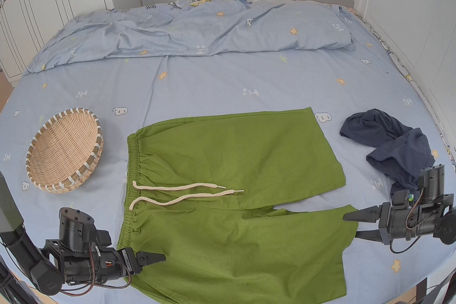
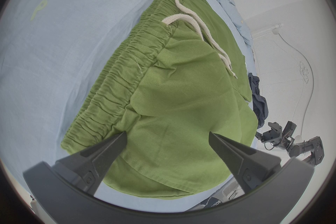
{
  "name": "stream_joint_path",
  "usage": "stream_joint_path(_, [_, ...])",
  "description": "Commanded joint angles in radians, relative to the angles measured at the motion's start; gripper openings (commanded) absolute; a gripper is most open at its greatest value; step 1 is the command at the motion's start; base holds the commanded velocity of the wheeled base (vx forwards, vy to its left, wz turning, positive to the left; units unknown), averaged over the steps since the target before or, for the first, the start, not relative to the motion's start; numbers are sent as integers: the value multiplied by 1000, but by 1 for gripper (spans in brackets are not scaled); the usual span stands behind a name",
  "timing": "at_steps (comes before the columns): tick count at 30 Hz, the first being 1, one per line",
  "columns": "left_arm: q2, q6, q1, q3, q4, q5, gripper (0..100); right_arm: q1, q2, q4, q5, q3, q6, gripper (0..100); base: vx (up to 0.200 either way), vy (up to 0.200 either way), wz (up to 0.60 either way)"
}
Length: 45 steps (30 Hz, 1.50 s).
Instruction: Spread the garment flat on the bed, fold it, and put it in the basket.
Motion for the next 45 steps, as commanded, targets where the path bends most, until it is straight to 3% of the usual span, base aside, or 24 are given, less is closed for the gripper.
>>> stream_joint_path(1, [5,-1,-2,17,-2,-1,100,-2,111,-1,0,-43,-10,100,0,0,0])
stream_joint_path(16, [2,-1,1,17,-2,1,100,-17,148,6,3,-194,1,100,0,0,0])
stream_joint_path(40, [8,-1,1,17,-5,2,100,-12,191,2,12,-238,-1,100,0,0,0])
stream_joint_path(41, [8,-1,1,17,-5,2,100,-12,191,2,12,-240,-1,0,0,0,0])
stream_joint_path(45, [6,-1,3,17,-5,2,100,-9,189,2,12,-234,-3,0,0,0,0])
